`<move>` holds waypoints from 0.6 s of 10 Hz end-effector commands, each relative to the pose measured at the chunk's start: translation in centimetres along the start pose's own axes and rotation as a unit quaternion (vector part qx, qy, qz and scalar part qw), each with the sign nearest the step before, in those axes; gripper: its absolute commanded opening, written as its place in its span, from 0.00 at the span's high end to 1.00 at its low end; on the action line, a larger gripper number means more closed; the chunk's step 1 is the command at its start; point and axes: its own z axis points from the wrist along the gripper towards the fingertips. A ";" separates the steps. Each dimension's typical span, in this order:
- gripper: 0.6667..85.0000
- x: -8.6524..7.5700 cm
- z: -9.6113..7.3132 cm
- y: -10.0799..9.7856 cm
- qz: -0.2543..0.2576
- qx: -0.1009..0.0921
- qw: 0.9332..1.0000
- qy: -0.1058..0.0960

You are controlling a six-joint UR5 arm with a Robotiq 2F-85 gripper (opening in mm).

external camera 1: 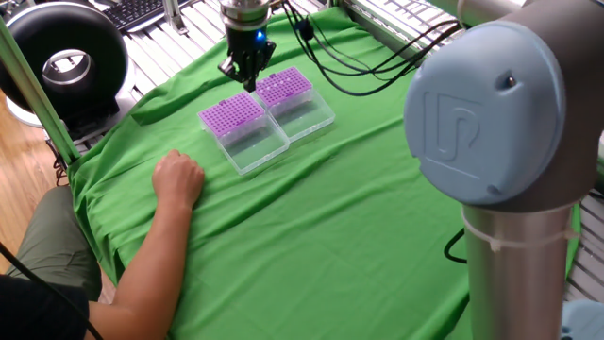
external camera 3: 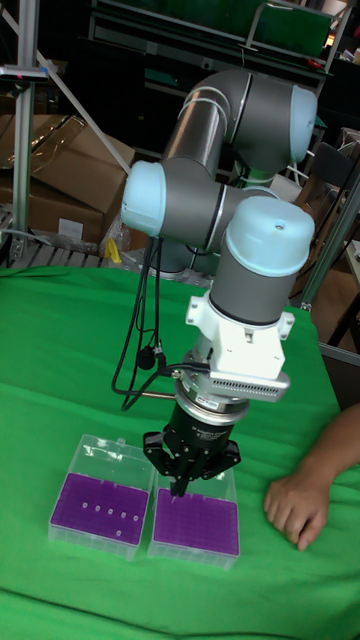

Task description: Insert a small pipette tip into the holder for small pipette tips

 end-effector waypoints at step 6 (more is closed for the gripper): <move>1.00 0.3 1.1 0.2 0.006 0.001 1.000 -0.008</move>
